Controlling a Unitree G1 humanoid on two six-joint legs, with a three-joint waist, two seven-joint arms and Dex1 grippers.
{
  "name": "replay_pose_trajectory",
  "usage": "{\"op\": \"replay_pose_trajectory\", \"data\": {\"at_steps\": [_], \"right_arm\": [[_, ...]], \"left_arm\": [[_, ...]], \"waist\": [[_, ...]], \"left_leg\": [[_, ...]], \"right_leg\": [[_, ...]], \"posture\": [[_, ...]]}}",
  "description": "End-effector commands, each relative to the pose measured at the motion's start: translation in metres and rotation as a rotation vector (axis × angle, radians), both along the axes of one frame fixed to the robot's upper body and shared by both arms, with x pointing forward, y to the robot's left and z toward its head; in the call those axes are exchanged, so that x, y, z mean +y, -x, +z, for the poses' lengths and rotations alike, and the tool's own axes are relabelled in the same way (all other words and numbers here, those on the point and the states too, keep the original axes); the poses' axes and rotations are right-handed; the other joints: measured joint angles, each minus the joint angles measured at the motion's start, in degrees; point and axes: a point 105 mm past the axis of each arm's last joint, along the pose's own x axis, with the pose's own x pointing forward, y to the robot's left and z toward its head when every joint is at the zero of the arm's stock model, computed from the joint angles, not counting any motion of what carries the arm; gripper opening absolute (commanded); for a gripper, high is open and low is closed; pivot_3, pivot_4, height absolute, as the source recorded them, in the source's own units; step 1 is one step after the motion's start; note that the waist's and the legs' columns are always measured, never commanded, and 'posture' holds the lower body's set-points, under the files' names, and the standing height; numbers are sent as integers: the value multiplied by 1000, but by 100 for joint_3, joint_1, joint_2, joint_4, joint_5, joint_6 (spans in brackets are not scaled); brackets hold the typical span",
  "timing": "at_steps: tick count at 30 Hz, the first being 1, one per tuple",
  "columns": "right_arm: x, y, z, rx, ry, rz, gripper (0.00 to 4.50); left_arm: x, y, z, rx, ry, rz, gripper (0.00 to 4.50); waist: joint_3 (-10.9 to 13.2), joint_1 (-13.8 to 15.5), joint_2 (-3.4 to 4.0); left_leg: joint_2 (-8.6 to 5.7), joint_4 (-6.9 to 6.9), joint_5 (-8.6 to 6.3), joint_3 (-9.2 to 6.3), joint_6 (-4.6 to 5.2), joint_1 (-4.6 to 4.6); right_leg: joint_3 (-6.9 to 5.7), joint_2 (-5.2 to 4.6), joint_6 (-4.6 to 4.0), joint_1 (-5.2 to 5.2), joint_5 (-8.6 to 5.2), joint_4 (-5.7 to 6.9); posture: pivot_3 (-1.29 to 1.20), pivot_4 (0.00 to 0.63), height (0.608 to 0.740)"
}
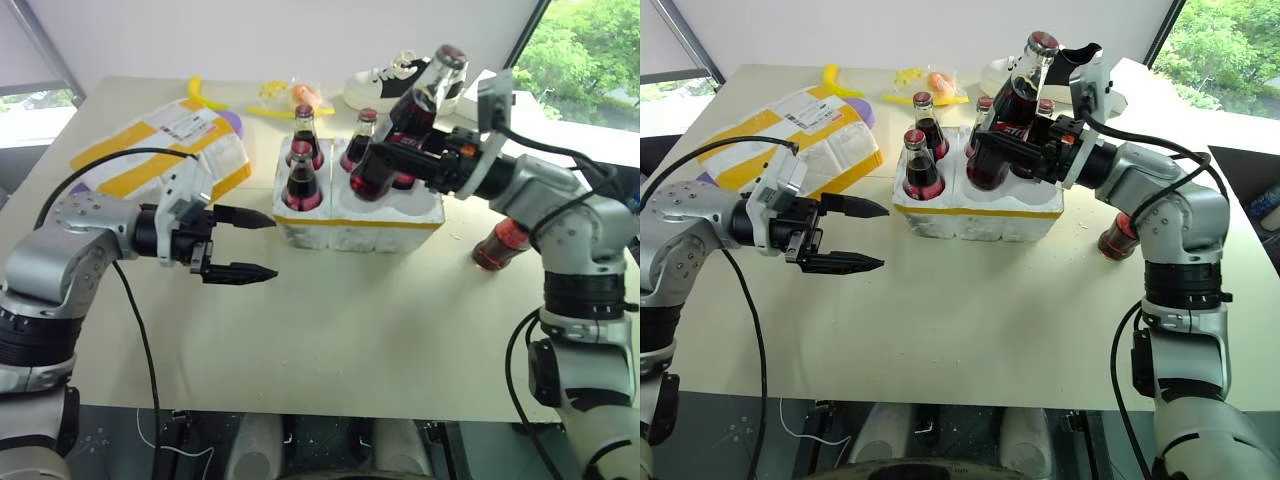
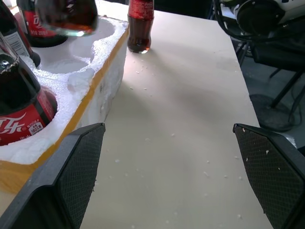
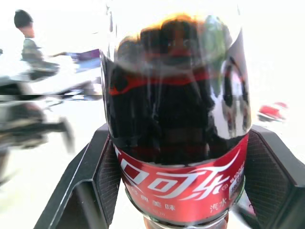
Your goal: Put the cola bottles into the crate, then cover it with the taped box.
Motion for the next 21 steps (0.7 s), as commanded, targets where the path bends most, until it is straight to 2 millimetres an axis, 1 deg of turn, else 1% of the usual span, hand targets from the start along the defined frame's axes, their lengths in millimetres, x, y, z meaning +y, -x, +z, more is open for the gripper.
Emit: {"op": "replay_pose_trajectory", "data": {"at_steps": [1,5,9,13,15,16,17,21], "right_arm": [[11,0,19,-97,-6,18,2837],[21,-2,5,-72,17,41,2837],[29,-2,-17,-48,90,60,2837],[33,-7,-40,-20,169,45,2837],[34,-10,-50,-10,208,35,3853],[34,-11,-53,-7,224,31,4105],[34,-12,-55,-7,234,29,4450],[33,-12,-51,-19,223,19,4450]], "left_arm": [[-3,1,13,-63,22,-3,4500],[-3,-2,18,-86,37,15,4500],[-2,-7,24,-109,57,43,4500],[-3,-10,29,-128,77,59,4500],[-4,-10,30,-133,81,60,4500],[-4,-11,31,-135,83,61,4500],[-4,-11,31,-136,84,61,4500],[-5,-12,32,-137,87,62,4500]], "waist": [[3,-15,5],[7,-43,12],[7,-30,12],[7,-36,12],[7,-49,12],[7,-52,12],[7,-52,12],[7,-55,11]], "left_leg": [[0,-2,0,1,-1,0],[1,-5,2,4,-3,-6],[1,-6,3,5,-3,-6],[0,-6,3,4,-3,-5],[0,-6,3,4,-4,-5],[1,-6,3,4,-4,-5],[1,-6,3,5,-4,-5],[1,-5,4,4,-5,1]], "right_leg": [[0,1,0,-1,0,0],[4,3,0,-10,0,5],[5,3,0,-9,0,4],[5,3,1,-8,0,4],[5,4,1,-9,0,4],[5,3,1,-9,0,4],[5,3,1,-9,0,4],[5,3,1,-4,0,3]], "posture": [[0,150,740],[0,150,740],[0,150,740],[0,150,740],[0,150,740],[0,150,740],[0,150,740],[0,150,740]]}}
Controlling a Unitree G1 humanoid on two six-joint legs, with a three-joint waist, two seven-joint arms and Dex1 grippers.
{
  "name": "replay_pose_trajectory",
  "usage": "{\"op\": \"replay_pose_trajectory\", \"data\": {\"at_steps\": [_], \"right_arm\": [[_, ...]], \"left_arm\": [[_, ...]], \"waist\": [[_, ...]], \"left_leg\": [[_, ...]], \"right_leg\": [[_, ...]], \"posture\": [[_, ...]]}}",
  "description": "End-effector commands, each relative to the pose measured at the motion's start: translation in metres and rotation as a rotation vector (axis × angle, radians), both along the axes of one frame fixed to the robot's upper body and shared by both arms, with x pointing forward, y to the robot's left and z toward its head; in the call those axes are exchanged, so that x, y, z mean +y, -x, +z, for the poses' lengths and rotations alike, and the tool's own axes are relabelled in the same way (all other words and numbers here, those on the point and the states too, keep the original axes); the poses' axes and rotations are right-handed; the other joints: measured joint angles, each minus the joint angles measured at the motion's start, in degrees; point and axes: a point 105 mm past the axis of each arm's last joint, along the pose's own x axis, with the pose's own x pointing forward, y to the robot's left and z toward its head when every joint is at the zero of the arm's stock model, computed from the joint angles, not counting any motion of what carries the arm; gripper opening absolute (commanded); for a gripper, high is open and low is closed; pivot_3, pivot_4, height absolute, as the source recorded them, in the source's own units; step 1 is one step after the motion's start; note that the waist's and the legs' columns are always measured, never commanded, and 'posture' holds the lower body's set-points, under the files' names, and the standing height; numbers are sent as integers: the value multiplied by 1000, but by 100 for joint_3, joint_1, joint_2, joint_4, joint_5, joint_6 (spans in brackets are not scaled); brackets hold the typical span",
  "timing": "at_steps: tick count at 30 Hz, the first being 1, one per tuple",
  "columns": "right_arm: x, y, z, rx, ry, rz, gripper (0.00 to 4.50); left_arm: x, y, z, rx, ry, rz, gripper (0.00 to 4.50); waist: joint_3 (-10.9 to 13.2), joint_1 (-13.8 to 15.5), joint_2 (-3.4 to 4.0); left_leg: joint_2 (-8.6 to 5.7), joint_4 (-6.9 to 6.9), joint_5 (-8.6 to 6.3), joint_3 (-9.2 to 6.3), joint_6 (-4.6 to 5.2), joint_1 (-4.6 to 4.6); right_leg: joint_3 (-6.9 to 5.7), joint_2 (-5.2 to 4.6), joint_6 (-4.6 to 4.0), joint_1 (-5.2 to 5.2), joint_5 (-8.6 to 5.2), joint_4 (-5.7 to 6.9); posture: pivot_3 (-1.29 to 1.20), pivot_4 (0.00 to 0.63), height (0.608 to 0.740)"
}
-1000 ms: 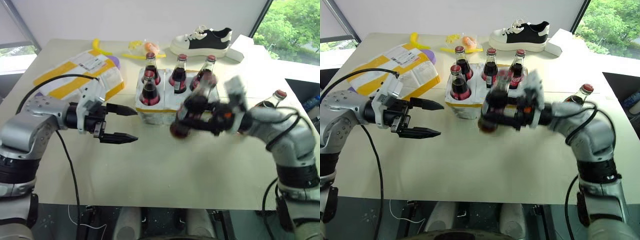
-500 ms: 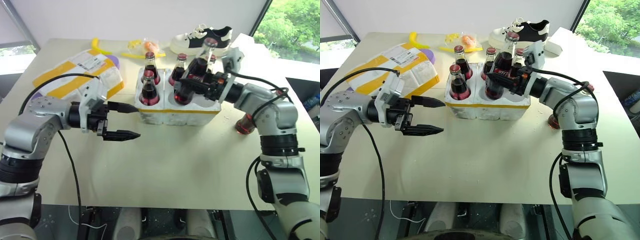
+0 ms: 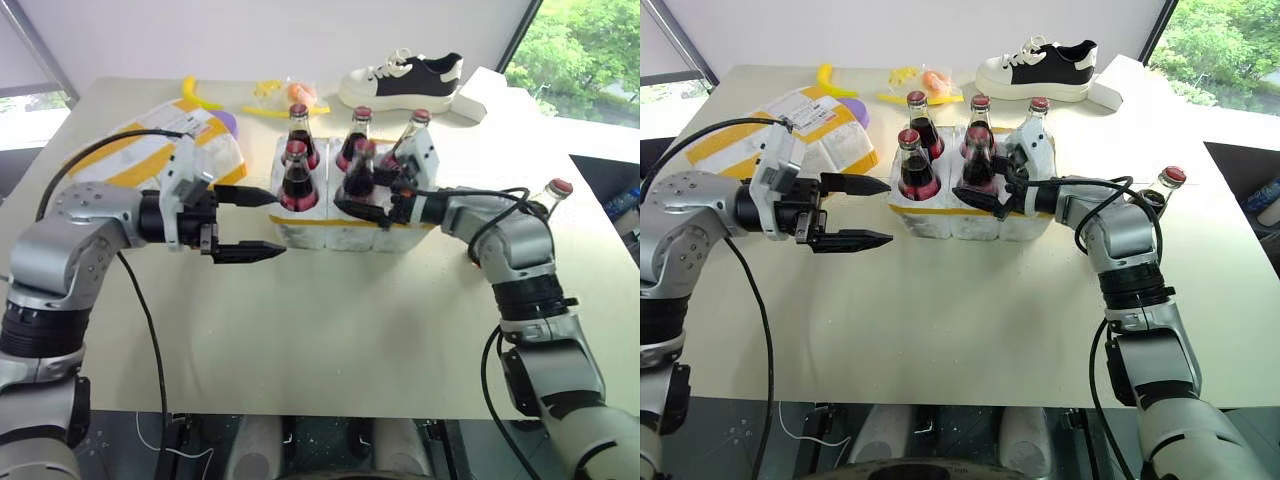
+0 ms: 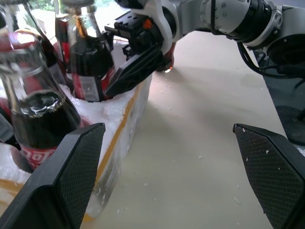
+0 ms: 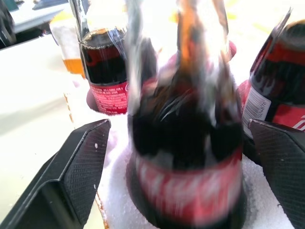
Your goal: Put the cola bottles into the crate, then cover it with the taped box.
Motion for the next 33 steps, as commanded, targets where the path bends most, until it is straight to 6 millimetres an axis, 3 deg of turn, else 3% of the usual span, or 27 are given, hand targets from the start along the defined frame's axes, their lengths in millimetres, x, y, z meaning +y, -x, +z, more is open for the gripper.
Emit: {"op": "replay_pose_trajectory", "data": {"at_steps": [1,5,9,13,21,25,33], "right_arm": [[-3,3,17,-58,-28,-4,4450],[-21,17,39,-110,-51,-22,4450],[-41,49,57,-147,-50,-32,4450],[-51,93,65,-156,-61,-16,4450],[-56,144,62,-77,-110,11,4450],[-64,159,55,-39,-114,-42,4450],[-98,194,21,80,-130,-257,4450]], "left_arm": [[0,2,14,-61,26,-7,4500],[-1,1,17,-60,37,-13,4500],[2,0,17,-58,34,-14,4500],[2,-2,19,-55,25,-17,4500],[0,-6,20,-55,23,-32,4500],[-4,-8,21,-63,29,-47,4500],[-8,-14,21,-65,31,-77,4500]], "waist": [[0,-6,0],[0,36,0],[0,69,-1],[0,67,-1],[-1,68,-2],[-4,100,-9],[-7,111,-12]], "left_leg": [[0,0,0,0,0,0],[0,0,0,-1,0,-1],[-1,-1,0,-3,1,-4],[1,-2,-1,-10,1,0],[2,-1,-3,-17,4,5],[1,0,-20,-20,33,2],[1,2,-24,-21,41,7]], "right_leg": [[0,0,0,0,0,0],[0,-1,0,0,0,0],[0,-2,0,1,0,-4],[0,-1,0,1,0,-8],[7,-1,0,2,0,-7],[6,-5,0,5,0,-10],[7,-3,0,10,0,-10]], "posture": [[0,150,740],[0,150,740],[0,150,740],[0,150,740],[0,150,740],[0,150,740],[0,150,740]]}}
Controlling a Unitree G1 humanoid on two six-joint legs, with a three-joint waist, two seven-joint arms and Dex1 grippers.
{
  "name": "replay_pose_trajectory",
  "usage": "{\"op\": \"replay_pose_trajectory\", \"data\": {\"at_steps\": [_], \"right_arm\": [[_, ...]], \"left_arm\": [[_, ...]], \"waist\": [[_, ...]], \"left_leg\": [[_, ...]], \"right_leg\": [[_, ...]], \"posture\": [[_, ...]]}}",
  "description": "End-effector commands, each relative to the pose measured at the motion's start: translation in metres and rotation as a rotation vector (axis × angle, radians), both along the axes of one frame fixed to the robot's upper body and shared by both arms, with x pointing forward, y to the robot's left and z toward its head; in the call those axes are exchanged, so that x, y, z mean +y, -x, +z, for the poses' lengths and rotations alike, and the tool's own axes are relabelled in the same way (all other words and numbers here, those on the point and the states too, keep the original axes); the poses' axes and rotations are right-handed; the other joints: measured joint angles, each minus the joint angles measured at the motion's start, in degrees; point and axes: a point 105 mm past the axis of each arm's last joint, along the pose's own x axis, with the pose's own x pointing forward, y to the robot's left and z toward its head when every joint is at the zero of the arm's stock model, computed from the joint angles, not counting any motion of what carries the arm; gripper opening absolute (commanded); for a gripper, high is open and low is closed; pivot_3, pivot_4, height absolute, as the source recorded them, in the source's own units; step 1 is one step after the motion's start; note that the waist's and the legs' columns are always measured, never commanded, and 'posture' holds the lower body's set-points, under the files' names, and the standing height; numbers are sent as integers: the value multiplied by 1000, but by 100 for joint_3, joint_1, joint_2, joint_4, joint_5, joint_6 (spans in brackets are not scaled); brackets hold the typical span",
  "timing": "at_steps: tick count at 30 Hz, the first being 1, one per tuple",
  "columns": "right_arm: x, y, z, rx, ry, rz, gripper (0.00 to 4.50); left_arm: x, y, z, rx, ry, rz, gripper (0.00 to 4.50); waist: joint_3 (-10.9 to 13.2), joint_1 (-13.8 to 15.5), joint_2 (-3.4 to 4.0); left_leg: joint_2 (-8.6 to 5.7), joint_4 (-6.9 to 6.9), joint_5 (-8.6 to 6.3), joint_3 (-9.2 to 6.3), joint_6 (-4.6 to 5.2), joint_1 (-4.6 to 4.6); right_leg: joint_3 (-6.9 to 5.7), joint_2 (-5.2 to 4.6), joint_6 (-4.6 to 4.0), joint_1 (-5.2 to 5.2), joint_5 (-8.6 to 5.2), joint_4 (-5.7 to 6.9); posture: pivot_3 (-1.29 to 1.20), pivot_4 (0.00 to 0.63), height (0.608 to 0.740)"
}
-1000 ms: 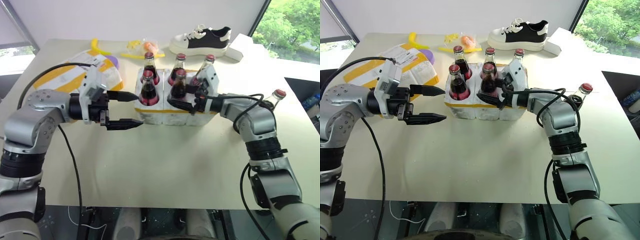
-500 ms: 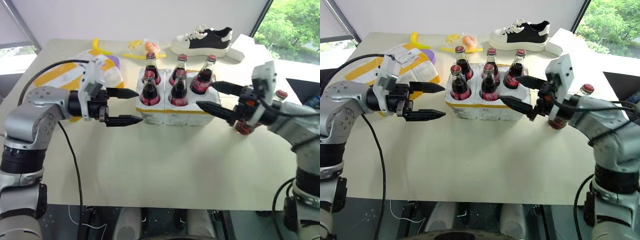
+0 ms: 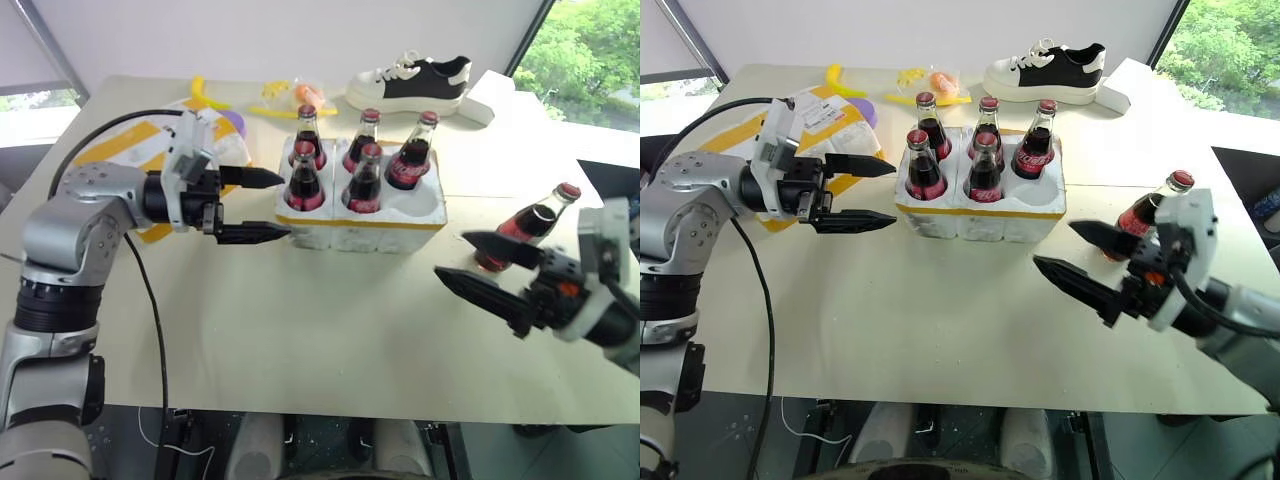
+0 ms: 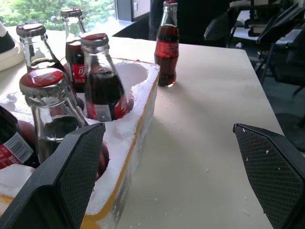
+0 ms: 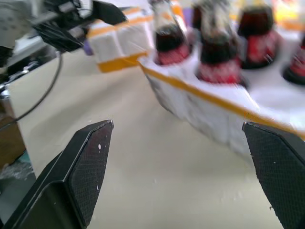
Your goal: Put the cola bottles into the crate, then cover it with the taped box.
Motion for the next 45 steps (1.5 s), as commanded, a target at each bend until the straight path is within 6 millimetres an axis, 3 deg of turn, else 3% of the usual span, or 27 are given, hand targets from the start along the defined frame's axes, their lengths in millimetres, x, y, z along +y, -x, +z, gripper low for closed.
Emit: {"op": "replay_pose_trajectory", "data": {"at_steps": [1,11,15,20,35,45], "right_arm": [[-6,19,2,-39,9,-42,4450],[-51,45,-20,8,46,-278,4450],[-73,50,-28,3,79,-385,4450],[-86,47,-31,-9,114,-434,4450],[-110,10,-15,-109,33,-520,4450],[-111,-34,-19,-103,-6,-479,4450]], "left_arm": [[-2,-2,11,-55,-5,-22,4500],[-8,-8,14,-63,-9,-71,4500],[-10,-11,12,-69,-13,-75,4500],[-10,-9,13,-74,2,-78,4500],[5,-6,11,-95,-19,-11,4500],[8,3,7,-91,-18,13,4500]], "waist": [[-1,3,0],[-3,69,0],[-3,101,0],[-3,102,0],[-4,98,2],[-4,98,4]], "left_leg": [[0,0,-1,-1,2,1],[2,0,-6,-4,8,3],[2,0,-7,-4,10,2],[2,0,-10,-4,14,1],[0,1,-9,-2,14,2],[-1,3,-9,1,14,3]], "right_leg": [[0,0,0,1,0,0],[3,1,0,1,-1,-2],[6,0,-1,1,-1,-4],[10,-1,-1,1,-1,-8],[12,1,-1,0,-1,-6],[12,1,0,1,-1,-3]], "posture": [[0,150,740],[0,150,740],[0,150,740],[0,150,740],[0,150,740],[0,150,740]]}}
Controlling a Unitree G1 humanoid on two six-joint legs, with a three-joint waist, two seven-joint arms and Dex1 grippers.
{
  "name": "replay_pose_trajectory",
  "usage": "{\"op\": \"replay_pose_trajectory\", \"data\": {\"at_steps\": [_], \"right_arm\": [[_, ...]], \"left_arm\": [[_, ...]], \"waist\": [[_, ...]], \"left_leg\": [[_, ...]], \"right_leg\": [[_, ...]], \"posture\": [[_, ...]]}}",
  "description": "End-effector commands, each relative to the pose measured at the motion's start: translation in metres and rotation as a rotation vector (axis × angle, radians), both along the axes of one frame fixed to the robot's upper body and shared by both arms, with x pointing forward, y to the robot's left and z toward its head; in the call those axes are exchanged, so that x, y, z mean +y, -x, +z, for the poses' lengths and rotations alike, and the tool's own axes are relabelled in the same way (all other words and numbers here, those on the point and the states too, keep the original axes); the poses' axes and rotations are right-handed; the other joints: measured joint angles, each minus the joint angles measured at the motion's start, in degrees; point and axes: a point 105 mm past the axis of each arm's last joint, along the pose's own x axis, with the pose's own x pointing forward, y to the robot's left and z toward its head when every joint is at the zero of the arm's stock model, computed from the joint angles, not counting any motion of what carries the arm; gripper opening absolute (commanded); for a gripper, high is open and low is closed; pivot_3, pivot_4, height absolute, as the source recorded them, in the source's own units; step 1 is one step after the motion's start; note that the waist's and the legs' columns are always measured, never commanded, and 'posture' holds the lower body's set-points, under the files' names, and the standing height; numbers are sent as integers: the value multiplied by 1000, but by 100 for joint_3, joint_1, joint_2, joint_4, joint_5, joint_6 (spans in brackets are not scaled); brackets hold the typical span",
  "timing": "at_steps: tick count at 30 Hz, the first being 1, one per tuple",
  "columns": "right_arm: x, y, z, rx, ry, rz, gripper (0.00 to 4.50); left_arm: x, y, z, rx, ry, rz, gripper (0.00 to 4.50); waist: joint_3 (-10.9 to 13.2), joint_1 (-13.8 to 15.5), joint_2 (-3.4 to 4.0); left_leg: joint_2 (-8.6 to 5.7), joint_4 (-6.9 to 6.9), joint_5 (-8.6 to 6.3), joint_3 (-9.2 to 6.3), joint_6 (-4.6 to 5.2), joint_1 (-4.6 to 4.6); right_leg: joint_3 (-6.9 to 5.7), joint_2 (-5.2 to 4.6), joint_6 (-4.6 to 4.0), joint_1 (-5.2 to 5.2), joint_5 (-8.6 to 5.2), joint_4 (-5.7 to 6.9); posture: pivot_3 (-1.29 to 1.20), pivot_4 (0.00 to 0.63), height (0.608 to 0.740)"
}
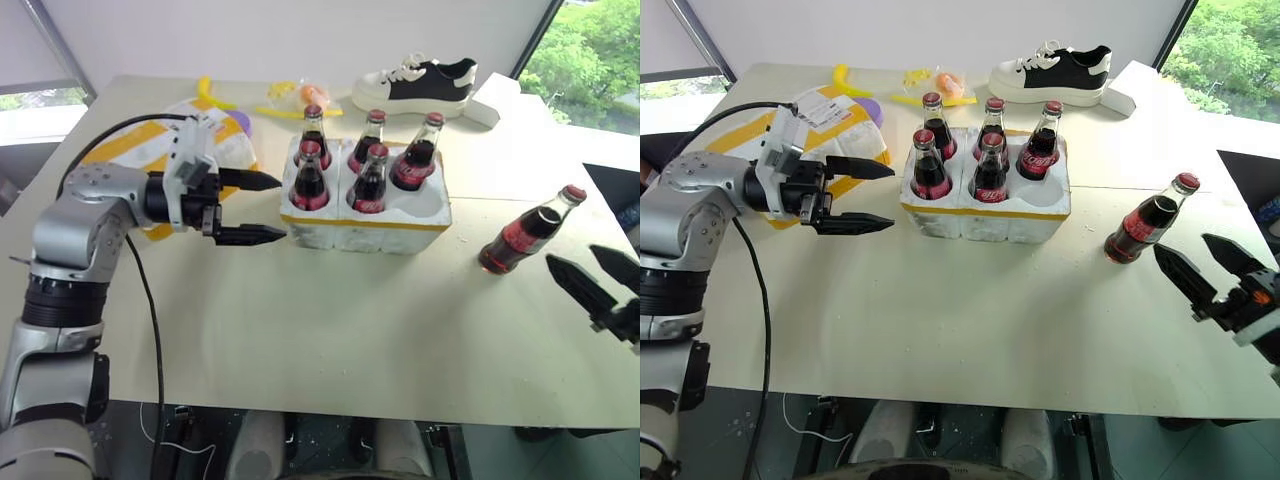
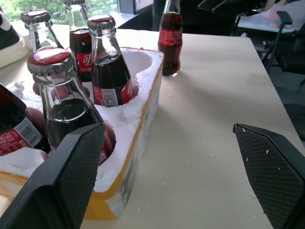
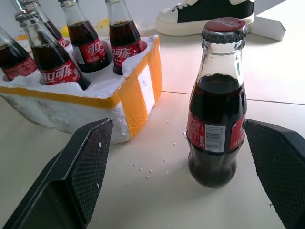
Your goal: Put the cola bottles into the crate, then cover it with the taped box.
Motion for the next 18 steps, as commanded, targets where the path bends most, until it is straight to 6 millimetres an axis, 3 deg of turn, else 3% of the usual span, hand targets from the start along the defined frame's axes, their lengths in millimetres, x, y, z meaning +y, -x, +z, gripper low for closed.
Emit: {"op": "replay_pose_trajectory", "data": {"at_steps": [1,13,18], "right_arm": [[-3,-14,2,-5,15,-4,4450],[4,-48,-8,29,15,22,4450],[-1,-45,-10,41,27,1,4450]], "left_arm": [[2,7,13,-48,14,5,4500],[6,13,15,-50,13,44,4500],[10,15,18,-55,13,64,4500]], "waist": [[1,-1,2],[0,-3,3],[0,-2,3]], "left_leg": [[0,-1,0,0,0,0],[0,0,8,5,-13,1],[-1,0,16,7,-26,0]], "right_leg": [[0,0,0,0,0,1],[1,2,1,-1,0,3],[1,1,1,-1,0,3]], "posture": [[0,150,740],[0,150,740],[0,150,740]]}}
